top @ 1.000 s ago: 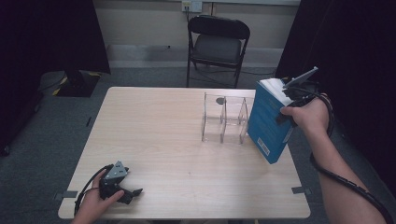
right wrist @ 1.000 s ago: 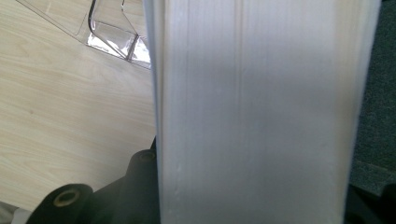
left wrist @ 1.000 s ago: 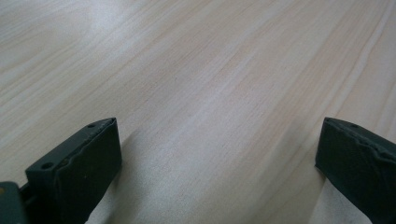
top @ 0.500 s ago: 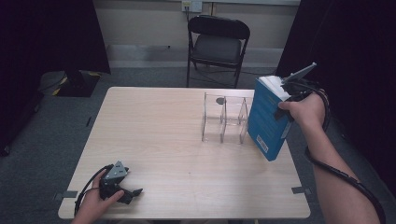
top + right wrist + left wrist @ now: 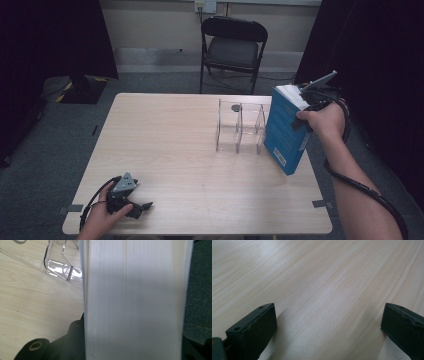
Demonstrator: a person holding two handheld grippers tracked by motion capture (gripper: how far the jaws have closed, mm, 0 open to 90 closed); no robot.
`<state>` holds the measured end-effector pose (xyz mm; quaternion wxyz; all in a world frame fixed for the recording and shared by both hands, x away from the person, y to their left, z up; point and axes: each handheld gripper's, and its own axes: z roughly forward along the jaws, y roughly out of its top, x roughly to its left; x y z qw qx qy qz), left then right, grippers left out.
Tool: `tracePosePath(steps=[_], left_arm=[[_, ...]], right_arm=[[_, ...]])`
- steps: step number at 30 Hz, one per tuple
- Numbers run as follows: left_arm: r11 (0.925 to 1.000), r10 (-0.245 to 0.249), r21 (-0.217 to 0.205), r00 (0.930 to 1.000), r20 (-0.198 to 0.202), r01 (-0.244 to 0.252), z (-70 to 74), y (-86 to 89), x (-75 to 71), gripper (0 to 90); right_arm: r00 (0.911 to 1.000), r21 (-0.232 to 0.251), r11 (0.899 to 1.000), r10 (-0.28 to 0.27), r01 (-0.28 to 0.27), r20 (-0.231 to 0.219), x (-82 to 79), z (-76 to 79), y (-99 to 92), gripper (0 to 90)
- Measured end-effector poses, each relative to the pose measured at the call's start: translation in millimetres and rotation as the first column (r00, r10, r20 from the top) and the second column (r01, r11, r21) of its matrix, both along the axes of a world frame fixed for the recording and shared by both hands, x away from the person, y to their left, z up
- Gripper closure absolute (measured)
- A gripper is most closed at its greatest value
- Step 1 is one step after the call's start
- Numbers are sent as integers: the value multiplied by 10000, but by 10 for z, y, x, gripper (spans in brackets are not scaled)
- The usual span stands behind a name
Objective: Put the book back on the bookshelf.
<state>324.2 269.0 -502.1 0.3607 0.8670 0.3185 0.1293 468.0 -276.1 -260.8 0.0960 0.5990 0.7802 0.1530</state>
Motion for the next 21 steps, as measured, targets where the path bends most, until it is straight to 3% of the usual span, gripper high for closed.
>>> tracePosePath(steps=[4, 8, 14, 18, 21], left_arm=[[10000, 1, 3, 10000, -3, -1, 0, 0, 0, 0], [10000, 7, 1, 10000, -3, -7, 0, 0, -1, 0], [10000, -9, 2, 10000, -1, 9, 0, 1, 0, 0], [10000, -30, -34, 10000, 3, 30, -2, 3, 0, 0], [10000, -32, -27, 10000, 6, 32, -1, 4, 1, 0]], right_arm=[[9999, 93, 9999, -96, 97, -135, -12, -31, -27, 617], [9992, 149, 9994, -303, 300, 243, 2, 13, -40, 618], [9983, 85, 9989, -465, 463, 344, 73, 69, 0, 619], [9990, 196, 9989, -434, 432, 131, 60, -20, 28, 617], [9987, 548, 9975, -458, 446, 203, -7, -50, 23, 616]])
